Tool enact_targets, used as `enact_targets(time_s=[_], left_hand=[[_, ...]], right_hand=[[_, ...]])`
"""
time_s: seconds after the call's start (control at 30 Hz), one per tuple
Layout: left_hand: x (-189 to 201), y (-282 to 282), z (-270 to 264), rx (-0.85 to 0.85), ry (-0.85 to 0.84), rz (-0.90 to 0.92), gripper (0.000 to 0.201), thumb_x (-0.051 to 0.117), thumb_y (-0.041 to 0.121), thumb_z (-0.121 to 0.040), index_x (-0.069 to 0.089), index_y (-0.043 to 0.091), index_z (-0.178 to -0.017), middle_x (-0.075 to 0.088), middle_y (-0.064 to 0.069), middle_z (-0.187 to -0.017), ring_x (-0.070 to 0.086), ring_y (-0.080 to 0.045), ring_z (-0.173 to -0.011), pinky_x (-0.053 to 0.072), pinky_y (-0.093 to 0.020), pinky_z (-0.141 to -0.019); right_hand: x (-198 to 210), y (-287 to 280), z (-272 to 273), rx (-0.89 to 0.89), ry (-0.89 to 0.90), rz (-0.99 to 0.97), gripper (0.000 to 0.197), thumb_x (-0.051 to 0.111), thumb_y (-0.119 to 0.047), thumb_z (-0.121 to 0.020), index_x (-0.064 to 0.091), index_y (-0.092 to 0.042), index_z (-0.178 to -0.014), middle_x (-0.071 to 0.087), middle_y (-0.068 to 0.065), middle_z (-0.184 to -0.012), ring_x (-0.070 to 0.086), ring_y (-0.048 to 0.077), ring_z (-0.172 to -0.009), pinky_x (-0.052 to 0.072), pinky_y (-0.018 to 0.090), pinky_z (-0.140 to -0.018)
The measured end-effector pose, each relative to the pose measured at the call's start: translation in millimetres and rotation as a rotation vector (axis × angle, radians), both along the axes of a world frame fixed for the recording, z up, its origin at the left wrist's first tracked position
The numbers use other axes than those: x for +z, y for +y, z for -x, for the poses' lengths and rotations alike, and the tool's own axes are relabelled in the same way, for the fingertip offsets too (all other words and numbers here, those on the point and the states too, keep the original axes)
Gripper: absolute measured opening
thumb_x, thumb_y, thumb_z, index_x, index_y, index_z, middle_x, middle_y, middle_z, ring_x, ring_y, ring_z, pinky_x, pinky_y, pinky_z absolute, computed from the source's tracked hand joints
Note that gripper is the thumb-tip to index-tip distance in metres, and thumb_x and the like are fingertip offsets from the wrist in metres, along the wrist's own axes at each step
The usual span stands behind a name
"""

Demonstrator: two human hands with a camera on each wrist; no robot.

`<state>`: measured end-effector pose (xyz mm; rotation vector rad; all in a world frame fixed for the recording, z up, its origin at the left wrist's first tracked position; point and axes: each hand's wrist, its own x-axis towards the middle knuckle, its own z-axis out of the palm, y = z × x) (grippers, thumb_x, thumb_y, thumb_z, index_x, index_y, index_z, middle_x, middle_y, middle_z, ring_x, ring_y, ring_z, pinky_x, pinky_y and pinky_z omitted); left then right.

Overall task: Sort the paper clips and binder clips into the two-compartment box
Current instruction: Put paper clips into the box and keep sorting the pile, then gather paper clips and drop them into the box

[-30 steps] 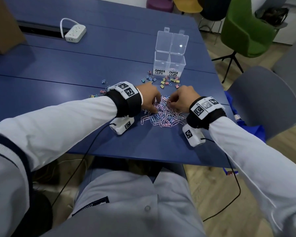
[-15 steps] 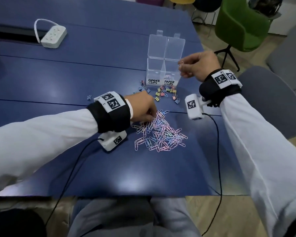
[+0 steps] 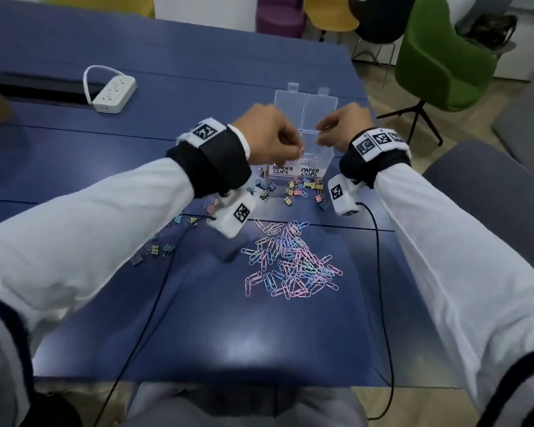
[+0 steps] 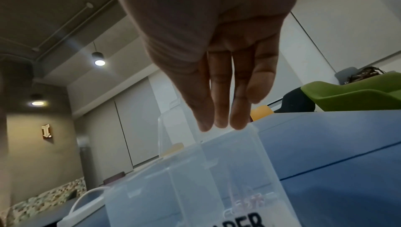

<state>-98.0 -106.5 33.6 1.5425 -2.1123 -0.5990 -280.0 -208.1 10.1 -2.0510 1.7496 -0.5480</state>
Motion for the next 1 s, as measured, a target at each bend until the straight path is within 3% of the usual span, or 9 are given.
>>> enact_targets(time_s=[0.07,0.2,0.33,0.47,0.6,0.73,0.83,0.9,1.0], left_hand=[[4.1,-19.2,9.2,0.052,0.040,0.024,0.011,0.068,0.023,-0.082,0.076,0.019,-0.087,0.070,0.009,-0.065,0.065,0.000,-0.053,0.055,-0.014,-0.063],[2.3,-55.0,32.9,0.104,-0.014,0.067,0.013,0.065,0.021,-0.082,0.076,0.016,-0.086,0.072,0.002,-0.069,0.068,-0.005,-0.061,0.053,-0.011,-0.065],[-9.2,-81.2,48.1,0.133,-0.122,0.034,0.015,0.064,0.021,-0.083,0.076,0.016,-0.089,0.062,0.010,-0.052,0.064,-0.007,-0.055,0.053,-0.015,-0.067],[-20.9,-89.8,44.0,0.111,-0.146,-0.032,0.016,0.066,0.020,-0.086,0.073,0.012,-0.098,0.067,0.001,-0.079,0.058,0.003,-0.041,0.049,-0.011,-0.053],[-15.1,-75.9,25.3,0.122,-0.113,0.010,0.019,0.063,0.028,-0.088,0.074,0.017,-0.099,0.070,0.003,-0.082,0.054,0.012,-0.039,0.052,-0.018,-0.073],[-3.8,-40.6,-0.4,0.090,-0.110,0.013,0.015,0.067,0.026,-0.085,0.075,0.022,-0.097,0.071,0.005,-0.080,0.057,0.012,-0.044,0.049,-0.006,-0.065],[-3.1,-6.9,-15.1,0.064,-0.156,0.001,0.014,0.069,0.024,-0.083,0.076,0.020,-0.095,0.070,0.005,-0.075,0.063,0.002,-0.057,0.051,-0.014,-0.069],[-10.7,14.6,-23.5,0.042,-0.248,0.007,0.015,0.071,0.026,-0.082,0.076,0.020,-0.094,0.072,0.002,-0.077,0.064,-0.007,-0.067,0.045,-0.014,-0.067],[-30.1,37.7,-36.4,0.020,-0.425,-0.033,0.014,0.073,0.027,-0.078,0.076,0.024,-0.092,0.070,0.004,-0.077,0.061,-0.010,-0.071,0.043,-0.018,-0.068]], right_hand=[[0.5,0.1,5.1,0.028,-0.031,0.011,0.031,0.078,-0.011,-0.074,0.074,-0.017,-0.105,0.074,0.004,-0.099,0.068,0.012,-0.094,0.052,0.026,-0.094],[-7.3,0.5,21.9,0.022,-0.099,0.045,0.029,0.067,-0.004,-0.077,0.075,-0.016,-0.102,0.075,0.005,-0.094,0.069,0.013,-0.096,0.050,0.027,-0.098],[-15.7,11.2,37.9,-0.003,-0.139,0.047,0.028,0.063,-0.006,-0.079,0.075,-0.018,-0.101,0.075,0.003,-0.093,0.068,0.010,-0.090,0.052,0.029,-0.094],[-20.5,24.4,45.2,0.024,-0.154,0.018,0.028,0.068,-0.008,-0.079,0.074,-0.019,-0.104,0.075,0.001,-0.095,0.067,0.008,-0.089,0.051,0.025,-0.095],[-19.6,36.5,42.0,0.091,-0.149,-0.014,0.026,0.071,-0.010,-0.080,0.074,-0.020,-0.105,0.074,-0.001,-0.093,0.068,0.010,-0.090,0.053,0.026,-0.089],[-18.1,56.6,26.4,0.174,-0.122,-0.014,0.026,0.073,-0.012,-0.081,0.074,-0.020,-0.105,0.074,-0.001,-0.093,0.066,0.007,-0.088,0.050,0.021,-0.085],[-18.7,77.2,10.2,0.238,-0.062,-0.021,0.026,0.074,-0.015,-0.079,0.074,-0.020,-0.104,0.072,-0.002,-0.088,0.066,0.008,-0.086,0.048,0.018,-0.083],[-22.5,92.2,-1.4,0.300,-0.010,-0.057,0.025,0.075,-0.016,-0.079,0.074,-0.020,-0.104,0.072,-0.001,-0.087,0.065,0.009,-0.083,0.047,0.019,-0.078],[-34.4,113.7,-17.8,0.400,0.082,-0.106,0.024,0.075,-0.021,-0.079,0.075,-0.022,-0.103,0.074,0.000,-0.092,0.066,0.010,-0.083,0.049,0.020,-0.079]])
